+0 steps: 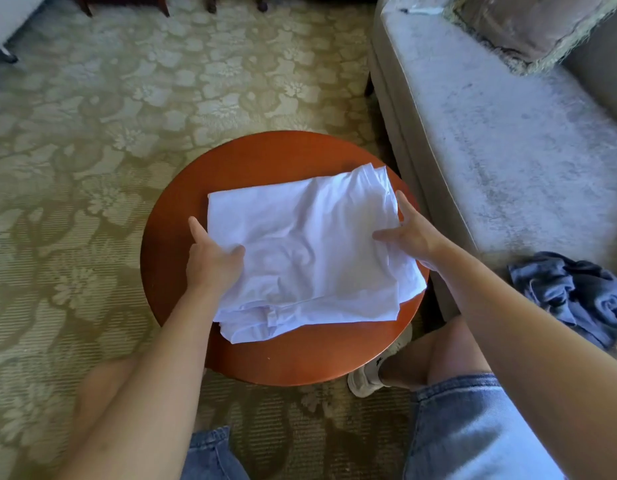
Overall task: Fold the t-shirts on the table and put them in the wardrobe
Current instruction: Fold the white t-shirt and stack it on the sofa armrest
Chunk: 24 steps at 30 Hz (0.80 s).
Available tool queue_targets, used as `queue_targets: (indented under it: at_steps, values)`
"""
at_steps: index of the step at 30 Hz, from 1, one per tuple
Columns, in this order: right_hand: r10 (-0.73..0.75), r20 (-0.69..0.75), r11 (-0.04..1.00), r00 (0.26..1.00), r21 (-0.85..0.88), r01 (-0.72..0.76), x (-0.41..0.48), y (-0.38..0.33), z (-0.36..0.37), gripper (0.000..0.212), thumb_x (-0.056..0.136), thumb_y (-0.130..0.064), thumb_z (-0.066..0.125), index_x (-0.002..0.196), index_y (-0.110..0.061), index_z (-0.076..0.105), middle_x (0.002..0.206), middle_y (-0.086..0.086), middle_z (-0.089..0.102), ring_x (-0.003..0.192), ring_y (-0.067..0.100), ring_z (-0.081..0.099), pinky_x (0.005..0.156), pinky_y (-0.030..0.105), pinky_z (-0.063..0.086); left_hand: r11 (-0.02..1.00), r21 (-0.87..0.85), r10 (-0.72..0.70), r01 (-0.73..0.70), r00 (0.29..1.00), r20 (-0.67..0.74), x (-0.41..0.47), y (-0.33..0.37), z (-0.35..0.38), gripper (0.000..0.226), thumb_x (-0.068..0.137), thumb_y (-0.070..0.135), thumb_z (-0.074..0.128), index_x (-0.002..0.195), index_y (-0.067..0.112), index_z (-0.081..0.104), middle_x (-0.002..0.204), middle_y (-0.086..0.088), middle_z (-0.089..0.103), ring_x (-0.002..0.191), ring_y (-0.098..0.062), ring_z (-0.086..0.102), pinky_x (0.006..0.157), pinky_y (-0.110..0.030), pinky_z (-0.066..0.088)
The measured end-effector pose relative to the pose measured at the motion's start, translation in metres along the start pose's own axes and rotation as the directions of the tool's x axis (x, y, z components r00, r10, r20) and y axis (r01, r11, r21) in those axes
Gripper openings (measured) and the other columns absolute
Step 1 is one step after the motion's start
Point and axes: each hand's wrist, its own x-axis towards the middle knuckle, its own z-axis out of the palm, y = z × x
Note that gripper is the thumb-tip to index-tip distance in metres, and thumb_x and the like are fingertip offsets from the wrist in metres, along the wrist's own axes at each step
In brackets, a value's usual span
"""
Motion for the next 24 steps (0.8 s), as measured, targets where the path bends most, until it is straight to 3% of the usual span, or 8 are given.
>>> queue_targets:
  at_steps: [4, 7, 9, 12, 14, 15, 19, 24]
  values:
    - [-0.046, 0.025, 0.998, 0.999, 0.04, 0.044, -0.004, 0.011, 0.005, 0.088, 0.091, -0.007, 0.065, 0.155, -0.033, 0.01, 0.158, 0.002, 0.029, 0.138, 0.026, 0.04, 0.111, 0.048, 0.039, 0.997, -0.069, 0.051, -0.046, 0.996, 0.071, -0.002, -0.01, 0.0, 0.085, 0.088, 0.033, 0.06, 0.155, 0.03, 0.007, 0.15, -0.003, 0.041, 0.131, -0.032, 0.044, 0.104, -0.044, 0.04]
    - [-0.053, -0.012, 0.999, 0.999, 0.006, 0.053, -0.009, 0.018, 0.01, 0.08, 0.092, -0.005, 0.06, 0.154, -0.036, 0.019, 0.155, 0.004, 0.034, 0.134, 0.028, 0.045, 0.11, 0.049, 0.04, 0.985, -0.132, 0.131, -0.115, 0.985, 0.116, -0.001, -0.014, -0.004, 0.068, 0.08, 0.028, 0.06, 0.142, 0.037, 0.033, 0.127, 0.012, 0.056, 0.113, -0.019, 0.056, 0.091, -0.04, 0.047]
    - [-0.063, -0.036, 0.997, 0.997, -0.053, 0.061, -0.012, 0.021, 0.013, 0.072, 0.092, -0.003, 0.058, 0.152, -0.032, 0.029, 0.151, 0.005, 0.04, 0.128, 0.03, 0.05, 0.107, 0.047, 0.043, 0.977, -0.144, 0.181, -0.159, 0.972, 0.152, -0.002, -0.017, -0.008, 0.07, 0.085, 0.019, 0.06, 0.145, 0.041, 0.031, 0.13, 0.017, 0.052, 0.114, -0.011, 0.052, 0.092, -0.034, 0.043]
    - [-0.06, -0.047, 0.996, 0.997, -0.067, 0.057, -0.014, 0.024, 0.016, 0.058, 0.093, 0.0, 0.054, 0.146, -0.023, 0.044, 0.142, 0.01, 0.05, 0.114, 0.027, 0.059, 0.097, 0.035, 0.049, 0.975, -0.122, 0.205, -0.184, 0.96, 0.192, -0.002, -0.024, -0.01, 0.079, 0.09, 0.022, 0.06, 0.154, 0.036, 0.016, 0.155, 0.014, 0.032, 0.139, -0.013, 0.035, 0.11, -0.032, 0.032]
    - [-0.047, -0.055, 0.997, 0.997, -0.057, 0.043, -0.016, 0.025, 0.018, 0.055, 0.094, 0.002, 0.053, 0.144, -0.02, 0.047, 0.138, 0.01, 0.052, 0.108, 0.028, 0.062, 0.091, 0.032, 0.05, 0.978, -0.093, 0.201, -0.185, 0.959, 0.201, -0.003, -0.027, -0.009, 0.078, 0.096, 0.021, 0.057, 0.156, 0.03, 0.009, 0.161, 0.013, 0.016, 0.146, -0.011, 0.02, 0.107, -0.023, 0.021]
    - [-0.038, -0.059, 0.998, 0.998, -0.058, 0.035, -0.017, 0.026, 0.018, 0.054, 0.094, 0.002, 0.052, 0.143, -0.019, 0.047, 0.139, 0.01, 0.052, 0.111, 0.028, 0.061, 0.095, 0.035, 0.05, 0.978, -0.078, 0.204, -0.192, 0.957, 0.205, -0.002, -0.028, -0.007, 0.076, 0.097, 0.021, 0.055, 0.156, 0.028, 0.008, 0.161, 0.013, 0.014, 0.147, -0.01, 0.016, 0.104, -0.021, 0.02]
    - [-0.037, -0.105, 0.999, 0.994, -0.007, 0.036, -0.024, 0.031, 0.021, 0.049, 0.092, -0.002, 0.055, 0.139, -0.017, 0.053, 0.139, 0.011, 0.054, 0.124, 0.031, 0.055, 0.105, 0.047, 0.046, 0.974, -0.025, 0.226, -0.226, 0.952, 0.205, 0.0, -0.029, -0.005, 0.071, 0.098, 0.021, 0.054, 0.156, 0.027, 0.013, 0.161, 0.013, 0.015, 0.147, -0.012, 0.018, 0.105, -0.023, 0.022]
    - [-0.034, -0.164, 0.999, 0.986, 0.007, 0.036, -0.03, 0.026, 0.027, 0.043, 0.09, -0.023, 0.068, 0.131, -0.019, 0.06, 0.138, 0.003, 0.054, 0.123, 0.025, 0.053, 0.105, 0.041, 0.043, 0.971, -0.005, 0.236, -0.239, 0.955, 0.182, -0.001, -0.028, -0.005, 0.067, 0.098, 0.023, 0.053, 0.155, 0.028, 0.017, 0.16, 0.016, 0.018, 0.147, -0.013, 0.021, 0.111, -0.029, 0.024]
